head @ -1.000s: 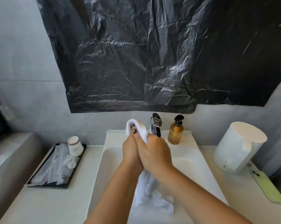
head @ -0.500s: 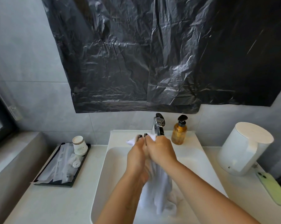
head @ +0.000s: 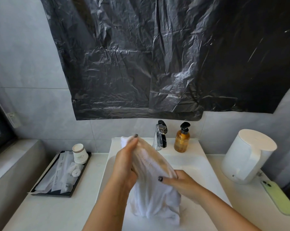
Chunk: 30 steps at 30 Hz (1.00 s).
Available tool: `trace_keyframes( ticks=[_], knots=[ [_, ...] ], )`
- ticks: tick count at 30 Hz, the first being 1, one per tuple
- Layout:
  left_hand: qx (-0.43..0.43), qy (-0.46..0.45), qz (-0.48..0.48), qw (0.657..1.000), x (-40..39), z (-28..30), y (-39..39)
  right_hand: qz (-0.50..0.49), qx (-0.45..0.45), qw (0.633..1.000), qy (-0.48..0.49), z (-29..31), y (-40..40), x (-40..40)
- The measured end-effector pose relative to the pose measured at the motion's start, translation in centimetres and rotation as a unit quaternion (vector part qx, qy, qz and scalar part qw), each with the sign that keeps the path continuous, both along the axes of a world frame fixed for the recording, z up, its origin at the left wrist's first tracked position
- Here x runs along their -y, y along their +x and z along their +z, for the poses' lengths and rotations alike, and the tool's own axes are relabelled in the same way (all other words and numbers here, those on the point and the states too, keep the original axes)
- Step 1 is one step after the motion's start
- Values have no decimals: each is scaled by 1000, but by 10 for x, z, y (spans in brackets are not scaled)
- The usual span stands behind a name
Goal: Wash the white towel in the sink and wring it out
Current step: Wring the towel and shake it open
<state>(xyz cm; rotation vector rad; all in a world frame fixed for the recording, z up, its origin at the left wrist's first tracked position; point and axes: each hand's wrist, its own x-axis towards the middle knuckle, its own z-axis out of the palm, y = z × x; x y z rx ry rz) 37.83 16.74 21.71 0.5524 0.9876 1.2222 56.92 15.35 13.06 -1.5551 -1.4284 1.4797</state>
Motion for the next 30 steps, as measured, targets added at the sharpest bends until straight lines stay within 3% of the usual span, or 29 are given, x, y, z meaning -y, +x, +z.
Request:
trace_keyframes(
  ticks=[4, 7, 12, 18, 22, 27, 30],
  knots=[
    [-90, 6, -58, 994, -2, -14, -5, -26, -12, 998, 55, 36, 14, -10],
    [-122, 4, -160, 979, 6, -18, -1, -39, 15, 991, 127, 76, 10, -19],
    [-151, 119, -290, 938, 18, -23, 16, 16, 6, 983, 185, 128, -16, -24],
    [-247, 258, -257, 898, 13, -7, 29, 7, -83, 984, 155, 142, -31, -29],
    [-255, 274, -273, 886, 11, -9, 33, -1, -175, 977, 119, 142, -34, -25],
    [-166, 209, -264, 927, 23, -25, 49, 72, 85, 980, 163, 137, -40, -27],
    [-125, 138, -251, 950, 25, -29, 58, 116, 96, 979, 137, 129, -40, -30]
  ],
)
